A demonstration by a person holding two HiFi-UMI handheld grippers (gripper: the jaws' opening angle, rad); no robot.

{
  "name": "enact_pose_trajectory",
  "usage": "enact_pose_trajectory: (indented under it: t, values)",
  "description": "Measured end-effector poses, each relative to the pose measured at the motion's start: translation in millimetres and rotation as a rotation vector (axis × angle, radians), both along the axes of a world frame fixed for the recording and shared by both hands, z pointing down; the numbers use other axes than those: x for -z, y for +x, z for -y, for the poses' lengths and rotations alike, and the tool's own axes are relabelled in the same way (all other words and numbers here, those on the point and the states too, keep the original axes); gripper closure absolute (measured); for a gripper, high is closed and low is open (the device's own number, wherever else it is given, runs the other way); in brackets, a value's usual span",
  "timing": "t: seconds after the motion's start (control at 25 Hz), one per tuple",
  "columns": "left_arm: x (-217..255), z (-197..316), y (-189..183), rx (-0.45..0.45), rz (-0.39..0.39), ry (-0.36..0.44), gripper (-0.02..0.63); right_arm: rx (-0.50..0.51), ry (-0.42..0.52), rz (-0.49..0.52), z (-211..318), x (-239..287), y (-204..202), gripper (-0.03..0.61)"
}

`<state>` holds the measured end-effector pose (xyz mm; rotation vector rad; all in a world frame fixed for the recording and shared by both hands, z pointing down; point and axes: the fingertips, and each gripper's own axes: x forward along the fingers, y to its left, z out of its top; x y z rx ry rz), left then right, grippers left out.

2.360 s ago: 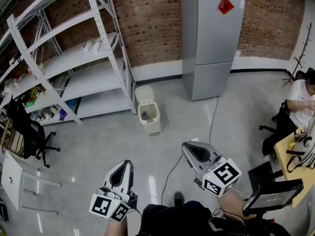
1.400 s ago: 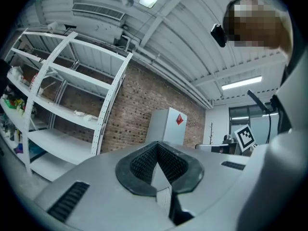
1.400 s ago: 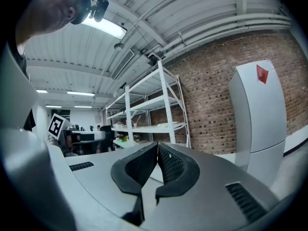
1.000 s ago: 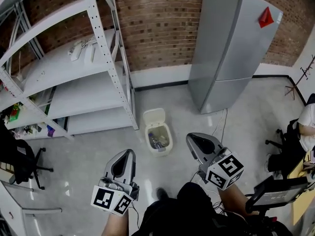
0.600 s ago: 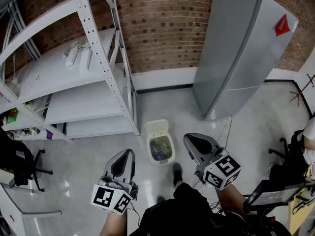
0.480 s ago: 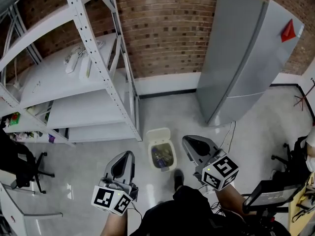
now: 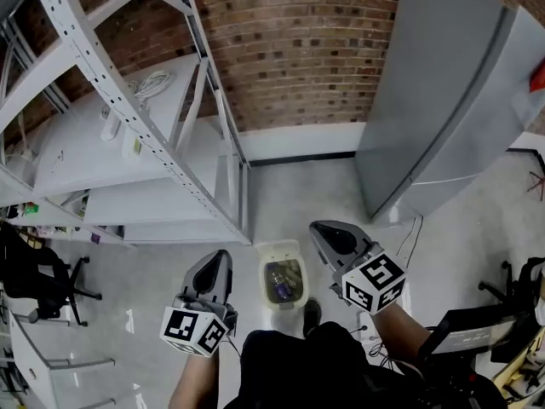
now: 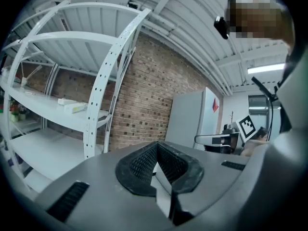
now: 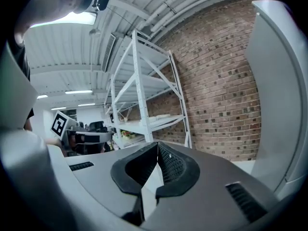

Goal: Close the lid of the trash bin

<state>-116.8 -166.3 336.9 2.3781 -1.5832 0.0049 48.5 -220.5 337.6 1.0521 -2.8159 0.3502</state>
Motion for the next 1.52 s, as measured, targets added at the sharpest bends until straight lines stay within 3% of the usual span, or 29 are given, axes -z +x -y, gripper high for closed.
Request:
enact_pose_trajectory:
  t: [0.28,0.64,0.88,1.16,1.52]
  values:
    - [-59.3,63.8,-0.4,-0.062,-0.002,-0.099,0.615,-0.035,-0.096,-0.06,59.1,-64.1,-15.6,0.571]
    - [-202.5,117.3,-3.2,-0.136,0.031,-0.33,0.615,-0.053,-0.273,-0.142,95.0,-187.9,-43.1,0.571]
    - [-307.0,119.1,0.0,-0.177,0.064,-0.519,0.615,-0.03,-0.426,-0.22,91.4,-290.2,-56.7,0.571]
    - [-397.4,132.5,4.4,-0.217,0.12,-0.649,0.615,-0.03,-0.581,-0.335,85.5,-402.1,-56.2,0.571]
    - [-444.3,109.2,21.1,-0.289,0.154,-0.748,0.615,-0.07,-0.672,-0.344,72.2,-447.3,-45.5,0.571]
